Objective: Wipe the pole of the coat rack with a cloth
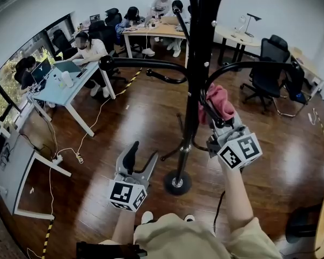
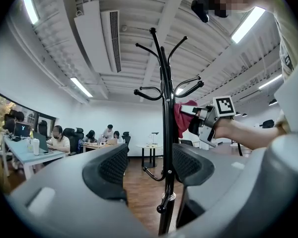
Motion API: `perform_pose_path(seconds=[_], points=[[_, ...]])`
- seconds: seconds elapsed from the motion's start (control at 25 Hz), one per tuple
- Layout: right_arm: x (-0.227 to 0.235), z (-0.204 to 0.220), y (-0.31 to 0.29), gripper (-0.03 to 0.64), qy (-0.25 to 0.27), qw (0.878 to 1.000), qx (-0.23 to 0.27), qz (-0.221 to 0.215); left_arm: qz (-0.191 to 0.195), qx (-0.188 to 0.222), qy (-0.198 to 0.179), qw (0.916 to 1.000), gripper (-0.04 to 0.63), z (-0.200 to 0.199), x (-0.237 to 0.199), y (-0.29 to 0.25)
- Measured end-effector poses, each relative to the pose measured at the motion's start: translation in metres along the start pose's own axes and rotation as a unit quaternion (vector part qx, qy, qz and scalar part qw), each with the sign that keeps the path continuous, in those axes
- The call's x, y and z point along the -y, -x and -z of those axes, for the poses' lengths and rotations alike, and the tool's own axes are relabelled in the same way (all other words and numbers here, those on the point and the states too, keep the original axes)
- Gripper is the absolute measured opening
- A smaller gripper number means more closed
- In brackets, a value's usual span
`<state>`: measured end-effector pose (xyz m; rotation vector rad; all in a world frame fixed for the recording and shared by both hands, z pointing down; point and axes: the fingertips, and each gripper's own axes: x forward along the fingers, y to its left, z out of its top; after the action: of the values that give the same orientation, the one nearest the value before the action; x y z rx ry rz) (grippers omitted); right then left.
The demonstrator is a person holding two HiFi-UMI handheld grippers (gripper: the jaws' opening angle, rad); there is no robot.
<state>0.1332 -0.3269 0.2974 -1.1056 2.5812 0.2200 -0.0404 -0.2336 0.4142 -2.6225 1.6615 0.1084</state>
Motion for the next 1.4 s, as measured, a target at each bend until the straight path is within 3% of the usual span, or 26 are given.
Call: perform_pose_path(seconds=[0.2, 0.32, 0.44, 0.52, 0.6, 0.72, 0.92, 1.0, 1.08, 1.16, 1.28, 1.4], points=[[-0.004, 0.070, 0.019, 0.035, -0.012, 0.995, -0.096, 0.009, 0.018, -0.003, 0.004, 0.9998, 0.262, 0.005, 0.001, -0.003], [-0.006, 0.126, 0.037, 0.035, -0.009, 0.983, -0.182, 0.020, 0.027, -0.008, 0.008, 0.9996, 0.262, 0.005, 0.005, -0.007], [-0.008, 0.189, 0.061, 0.035, 0.006, 0.955, -0.292, 0.043, 0.041, -0.007, 0.011, 0.9991, 0.262, 0.009, 0.011, -0.013], [-0.005, 0.229, 0.080, 0.036, 0.031, 0.925, -0.369, 0.079, 0.048, -0.007, 0.010, 0.9988, 0.262, 0.009, 0.013, -0.014], [0.005, 0.248, 0.100, 0.037, 0.081, 0.898, -0.411, 0.132, 0.050, -0.009, -0.001, 0.9987, 0.262, 0.008, 0.013, -0.014], [0.022, 0.242, 0.120, 0.038, 0.120, 0.887, -0.408, 0.180, 0.057, -0.014, -0.017, 0.9981, 0.262, 0.009, 0.016, -0.015], [0.027, 0.228, 0.133, 0.038, 0.165, 0.876, -0.412, 0.189, 0.066, -0.016, 0.003, 0.9977, 0.262, 0.012, 0.011, -0.018], [0.031, 0.220, 0.143, 0.040, 0.207, 0.860, -0.419, 0.206, 0.070, -0.015, 0.003, 0.9974, 0.262, 0.011, 0.012, -0.018], [0.043, 0.210, 0.160, 0.040, 0.241, 0.835, -0.433, 0.240, 0.071, -0.012, 0.002, 0.9974, 0.262, 0.007, 0.010, -0.018], [0.062, 0.196, 0.183, 0.041, 0.227, 0.824, -0.435, 0.283, 0.072, -0.008, 0.002, 0.9973, 0.262, 0.001, 0.009, -0.018], [0.081, 0.156, 0.215, 0.041, 0.177, 0.838, -0.391, 0.336, 0.083, -0.005, 0.001, 0.9966, 0.261, -0.002, 0.013, -0.018], [0.080, 0.085, 0.216, 0.043, 0.187, 0.867, -0.303, 0.350, 0.095, 0.000, 0.002, 0.9954, 0.261, -0.005, 0.017, -0.019]])
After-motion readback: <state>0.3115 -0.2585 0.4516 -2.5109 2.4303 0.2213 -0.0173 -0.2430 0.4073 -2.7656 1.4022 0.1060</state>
